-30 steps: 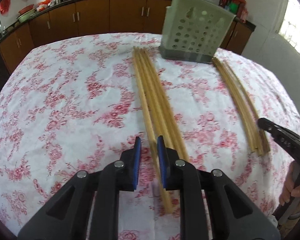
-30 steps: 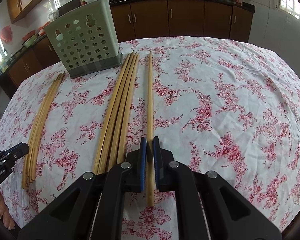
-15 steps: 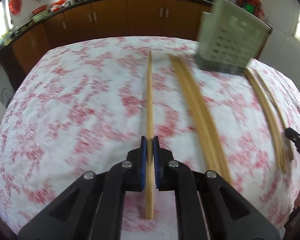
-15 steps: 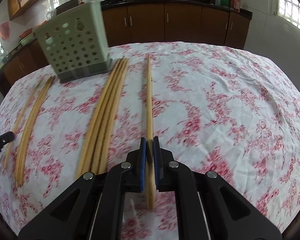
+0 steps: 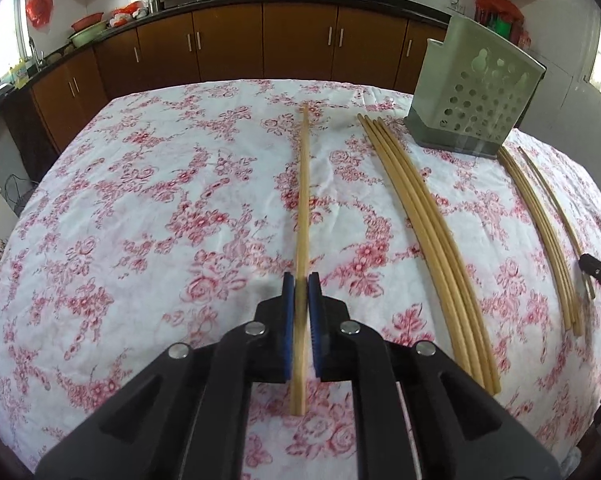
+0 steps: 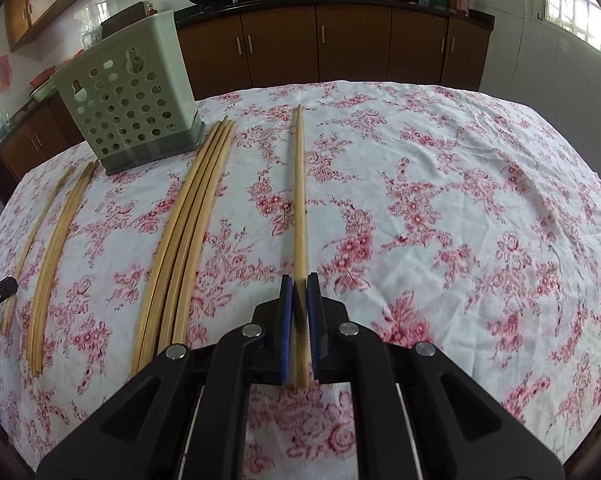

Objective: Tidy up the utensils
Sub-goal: 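Lift the chopsticks with both grippers and carry them above the green holder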

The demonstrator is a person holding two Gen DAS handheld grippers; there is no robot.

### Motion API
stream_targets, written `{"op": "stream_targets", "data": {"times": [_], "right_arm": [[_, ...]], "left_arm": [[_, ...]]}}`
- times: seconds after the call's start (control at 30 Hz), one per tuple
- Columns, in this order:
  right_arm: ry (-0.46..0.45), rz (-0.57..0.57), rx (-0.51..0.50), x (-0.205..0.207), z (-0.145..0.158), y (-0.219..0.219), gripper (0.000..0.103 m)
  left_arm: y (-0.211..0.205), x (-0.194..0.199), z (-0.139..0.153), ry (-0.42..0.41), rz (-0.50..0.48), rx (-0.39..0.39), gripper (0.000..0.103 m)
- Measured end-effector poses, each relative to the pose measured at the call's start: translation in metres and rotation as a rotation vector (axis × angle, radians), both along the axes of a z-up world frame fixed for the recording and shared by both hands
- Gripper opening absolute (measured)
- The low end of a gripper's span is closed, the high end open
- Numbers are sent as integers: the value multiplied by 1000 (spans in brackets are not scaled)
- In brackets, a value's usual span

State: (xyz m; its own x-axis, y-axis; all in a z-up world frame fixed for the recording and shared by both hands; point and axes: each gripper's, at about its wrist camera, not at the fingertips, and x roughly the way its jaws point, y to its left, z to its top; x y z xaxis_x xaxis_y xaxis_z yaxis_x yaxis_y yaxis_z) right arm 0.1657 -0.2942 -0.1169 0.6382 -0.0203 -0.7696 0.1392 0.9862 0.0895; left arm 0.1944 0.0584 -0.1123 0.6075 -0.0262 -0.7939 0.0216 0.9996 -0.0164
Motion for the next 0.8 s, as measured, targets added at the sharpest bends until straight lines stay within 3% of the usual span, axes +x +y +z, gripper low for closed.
{"op": "stream_targets", "data": {"times": [0.2, 0.3, 0.6, 0.8], "right_arm": [[-5, -3, 3, -6, 2, 4, 8], [-72, -9, -3, -13, 23, 2, 8], [-318, -3, -37, -27, 110, -4, 8], [-370, -6, -41, -20, 129, -7, 8]], "left_arm": [[-6, -6, 1, -8, -20, 41, 8], [-2, -8, 13, -30, -15, 23, 8], [15, -13, 119, -302, 9, -76, 8], [17, -1, 147, -350, 6, -67, 8]]}}
